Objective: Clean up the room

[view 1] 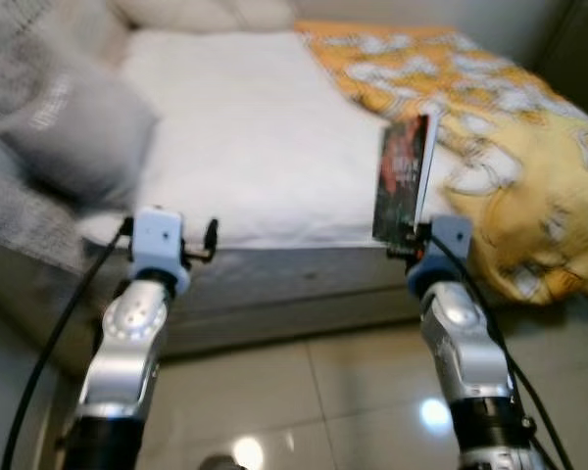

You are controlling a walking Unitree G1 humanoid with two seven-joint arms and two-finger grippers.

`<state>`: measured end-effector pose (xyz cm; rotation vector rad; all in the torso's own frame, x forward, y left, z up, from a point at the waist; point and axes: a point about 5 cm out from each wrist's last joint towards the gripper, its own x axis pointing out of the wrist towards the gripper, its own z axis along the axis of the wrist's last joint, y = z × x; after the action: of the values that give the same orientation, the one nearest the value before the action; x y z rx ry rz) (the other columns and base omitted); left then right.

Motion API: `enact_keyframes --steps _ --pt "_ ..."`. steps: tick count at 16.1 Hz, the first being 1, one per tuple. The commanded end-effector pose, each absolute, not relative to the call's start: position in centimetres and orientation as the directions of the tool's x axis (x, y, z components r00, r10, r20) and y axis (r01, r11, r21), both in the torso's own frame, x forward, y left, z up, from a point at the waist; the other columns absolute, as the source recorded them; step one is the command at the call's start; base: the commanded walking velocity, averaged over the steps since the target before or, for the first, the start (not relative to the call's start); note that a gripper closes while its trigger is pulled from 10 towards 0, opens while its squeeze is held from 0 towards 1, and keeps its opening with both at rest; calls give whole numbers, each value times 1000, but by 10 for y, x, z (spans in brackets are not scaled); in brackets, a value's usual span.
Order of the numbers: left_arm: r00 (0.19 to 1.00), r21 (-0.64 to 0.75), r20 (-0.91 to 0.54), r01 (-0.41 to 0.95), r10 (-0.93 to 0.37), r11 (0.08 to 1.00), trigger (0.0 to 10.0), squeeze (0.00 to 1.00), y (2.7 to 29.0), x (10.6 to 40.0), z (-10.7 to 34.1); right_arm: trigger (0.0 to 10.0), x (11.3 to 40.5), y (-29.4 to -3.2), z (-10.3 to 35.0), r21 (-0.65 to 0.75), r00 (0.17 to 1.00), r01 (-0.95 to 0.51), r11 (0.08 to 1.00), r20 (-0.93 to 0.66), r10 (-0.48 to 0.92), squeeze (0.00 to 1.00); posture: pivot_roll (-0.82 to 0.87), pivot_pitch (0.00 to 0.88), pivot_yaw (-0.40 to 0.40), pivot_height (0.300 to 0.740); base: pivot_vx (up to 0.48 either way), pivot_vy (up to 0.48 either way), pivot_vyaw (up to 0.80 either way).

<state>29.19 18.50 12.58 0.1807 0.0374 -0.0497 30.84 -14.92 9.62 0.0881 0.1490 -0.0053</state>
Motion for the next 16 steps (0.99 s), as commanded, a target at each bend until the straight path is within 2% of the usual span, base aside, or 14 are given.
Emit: enact_keyframes --steps 1,11,16 --pt "998 187 -36 50 -45 981 10000 247 184 294 128 10000 314 -147 111 80 997 -6 997 -81 13 0 123 0 -66 740 304 0 0" --pt "997 231 -17 73 -71 970 10000 251 180 299 133 10000 316 -143 106 82 993 -44 996 -103 52 0 122 0 -58 740 305 0 0" --pt "996 234 -13 84 -84 969 10000 251 179 301 136 10000 314 -128 103 62 983 -141 988 -113 147 0 125 0 -39 740 307 0 115"
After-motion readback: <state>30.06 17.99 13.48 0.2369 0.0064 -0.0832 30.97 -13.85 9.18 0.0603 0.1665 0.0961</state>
